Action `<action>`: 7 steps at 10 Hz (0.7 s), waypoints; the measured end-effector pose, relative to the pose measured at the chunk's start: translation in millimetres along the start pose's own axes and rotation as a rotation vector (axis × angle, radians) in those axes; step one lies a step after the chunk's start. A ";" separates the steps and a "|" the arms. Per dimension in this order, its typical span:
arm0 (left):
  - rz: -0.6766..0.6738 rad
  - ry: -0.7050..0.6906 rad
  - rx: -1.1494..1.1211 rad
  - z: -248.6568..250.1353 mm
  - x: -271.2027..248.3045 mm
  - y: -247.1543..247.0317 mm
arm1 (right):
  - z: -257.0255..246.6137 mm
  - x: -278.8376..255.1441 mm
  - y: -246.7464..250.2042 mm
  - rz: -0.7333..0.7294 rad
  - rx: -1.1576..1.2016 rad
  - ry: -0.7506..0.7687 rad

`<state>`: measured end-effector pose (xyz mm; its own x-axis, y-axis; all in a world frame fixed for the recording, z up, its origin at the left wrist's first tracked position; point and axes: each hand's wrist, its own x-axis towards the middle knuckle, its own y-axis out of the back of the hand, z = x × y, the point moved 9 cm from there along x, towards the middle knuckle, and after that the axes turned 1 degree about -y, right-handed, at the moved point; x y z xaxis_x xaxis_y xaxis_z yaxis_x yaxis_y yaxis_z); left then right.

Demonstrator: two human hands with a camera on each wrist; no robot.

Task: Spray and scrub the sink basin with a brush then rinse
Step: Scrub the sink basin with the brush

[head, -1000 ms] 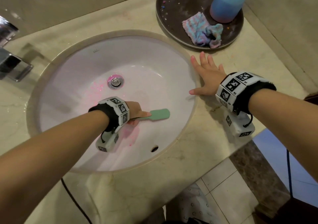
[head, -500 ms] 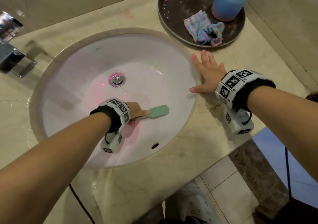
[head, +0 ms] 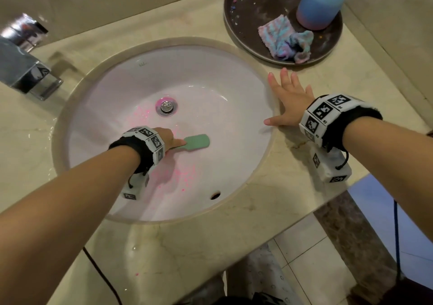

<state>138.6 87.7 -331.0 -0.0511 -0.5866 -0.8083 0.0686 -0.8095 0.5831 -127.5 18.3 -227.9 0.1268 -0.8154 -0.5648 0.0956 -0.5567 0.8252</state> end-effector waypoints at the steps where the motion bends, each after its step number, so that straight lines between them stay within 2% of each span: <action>1: -0.006 -0.037 -0.085 20.9 1.4 -11.9 | -0.3 0.1 -0.3 -0.004 -0.001 0.001; 2: -0.054 -0.118 -0.103 48.2 -1.9 -21.0 | -0.3 -0.3 0.0 -0.005 0.000 0.000; 3: -0.093 -0.146 -0.081 53.0 -6.2 -24.0 | -0.1 0.2 -0.2 -0.006 0.001 0.004; 4: -0.108 -0.100 -0.058 35.8 -8.1 -24.7 | 0.1 0.6 -0.8 -0.004 -0.003 0.006; 5: -0.064 0.004 -0.142 8.6 -8.0 -20.8 | 0.7 0.6 -0.6 -0.001 -0.007 0.006; 6: 0.034 0.122 -0.346 -23.3 -1.7 -19.2 | 0.7 1.0 -0.8 -0.007 -0.008 0.009; 7: 0.077 0.190 -0.594 -34.3 0.1 -26.0 | 0.1 1.4 -1.2 -0.012 -0.007 0.013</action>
<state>171.0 109.6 -349.0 0.1506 -0.5836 -0.7979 0.6094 -0.5808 0.5398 -127.5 17.8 -229.7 0.1382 -0.8066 -0.5747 0.1045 -0.5652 0.8183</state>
